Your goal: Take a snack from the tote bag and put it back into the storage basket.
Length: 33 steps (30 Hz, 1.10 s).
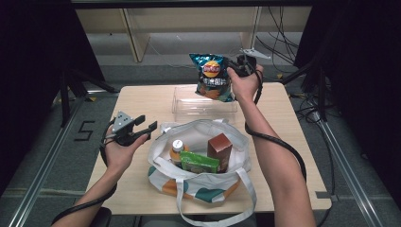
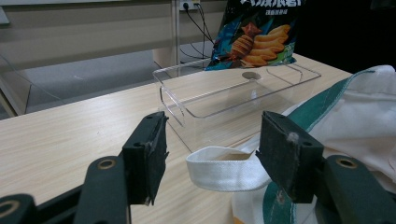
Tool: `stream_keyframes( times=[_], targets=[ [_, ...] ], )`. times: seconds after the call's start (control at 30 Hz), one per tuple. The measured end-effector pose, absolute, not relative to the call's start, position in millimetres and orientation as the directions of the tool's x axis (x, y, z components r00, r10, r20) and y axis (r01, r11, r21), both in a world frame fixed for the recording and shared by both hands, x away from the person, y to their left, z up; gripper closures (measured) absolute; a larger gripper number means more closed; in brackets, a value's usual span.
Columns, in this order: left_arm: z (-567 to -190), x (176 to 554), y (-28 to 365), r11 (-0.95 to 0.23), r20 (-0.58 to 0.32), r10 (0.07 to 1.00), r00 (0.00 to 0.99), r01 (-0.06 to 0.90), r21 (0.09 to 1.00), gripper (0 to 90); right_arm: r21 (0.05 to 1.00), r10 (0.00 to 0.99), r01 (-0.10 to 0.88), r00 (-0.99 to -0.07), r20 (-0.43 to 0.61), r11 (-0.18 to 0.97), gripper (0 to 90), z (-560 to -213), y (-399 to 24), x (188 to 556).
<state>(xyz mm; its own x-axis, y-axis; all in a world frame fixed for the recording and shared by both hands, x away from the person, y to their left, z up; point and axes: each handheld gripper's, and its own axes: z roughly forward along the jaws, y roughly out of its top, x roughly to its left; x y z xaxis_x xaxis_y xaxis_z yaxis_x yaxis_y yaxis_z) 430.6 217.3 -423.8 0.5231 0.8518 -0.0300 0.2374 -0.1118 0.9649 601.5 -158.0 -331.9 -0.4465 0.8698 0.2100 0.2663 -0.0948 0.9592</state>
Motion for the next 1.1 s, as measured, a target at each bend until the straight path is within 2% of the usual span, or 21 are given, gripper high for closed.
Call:
stream_keyframes(
  times=[0.03, 0.2, 0.4, 0.5, 0.6, 0.67, 0.7, 0.77, 1.07, 1.1],
  targets=[
    [-423.9, 430.8, 217.2, -0.112, -0.030, 0.851, 0.524, 0.236, 0.965, 41.1, 0.951, 0.867, 0.286, -0.438, 0.237, -0.116, 90.0, -332.2, -156.3, 600.1],
    [-423.2, 429.6, 217.3, -0.117, -0.026, 0.854, 0.520, 0.241, 0.963, 41.1, 0.951, 0.868, 0.287, -0.436, 0.240, -0.118, 90.0, -334.8, -155.3, 601.5],
    [-423.4, 429.9, 217.6, -0.117, -0.026, 0.853, 0.521, 0.240, 0.964, 41.0, 0.950, 0.871, 0.292, -0.431, 0.236, -0.112, 90.0, -338.1, -154.7, 603.9],
    [-423.9, 430.0, 217.0, -0.115, -0.028, 0.854, 0.520, 0.241, 0.964, 41.0, 0.961, 0.870, 0.263, -0.448, 0.204, -0.090, 90.0, -339.7, -155.6, 606.6],
    [-424.0, 430.7, 217.0, -0.113, -0.027, 0.850, 0.526, 0.233, 0.966, 41.0, 0.949, 0.873, 0.295, -0.428, 0.236, -0.111, 90.0, -340.5, -153.6, 605.4],
    [-423.5, 429.8, 217.4, -0.118, -0.025, 0.854, 0.520, 0.240, 0.964, 41.0, 0.955, 0.873, 0.281, -0.439, 0.215, -0.094, 90.0, -342.0, -155.1, 607.8],
    [-423.6, 429.9, 217.6, -0.119, -0.024, 0.853, 0.521, 0.240, 0.963, 41.0, 0.944, 0.871, 0.306, -0.423, 0.249, -0.121, 90.0, -342.3, -153.6, 606.2],
    [-424.3, 430.9, 218.1, -0.123, -0.018, 0.849, 0.528, 0.230, 0.965, 41.0, 0.951, 0.873, 0.292, -0.431, 0.227, -0.103, 90.0, -344.0, -154.5, 608.3],
    [-424.7, 429.6, 217.5, -0.119, -0.026, 0.855, 0.518, 0.244, 0.962, 40.9, 0.940, 0.872, 0.315, -0.415, 0.259, -0.129, 90.0, -349.8, -151.2, 610.2],
    [-424.8, 429.6, 217.4, -0.119, -0.026, 0.855, 0.518, 0.245, 0.962, 40.9, 0.950, 0.875, 0.295, -0.428, 0.226, -0.102, 90.0, -351.0, -152.7, 612.3]
  ],
)
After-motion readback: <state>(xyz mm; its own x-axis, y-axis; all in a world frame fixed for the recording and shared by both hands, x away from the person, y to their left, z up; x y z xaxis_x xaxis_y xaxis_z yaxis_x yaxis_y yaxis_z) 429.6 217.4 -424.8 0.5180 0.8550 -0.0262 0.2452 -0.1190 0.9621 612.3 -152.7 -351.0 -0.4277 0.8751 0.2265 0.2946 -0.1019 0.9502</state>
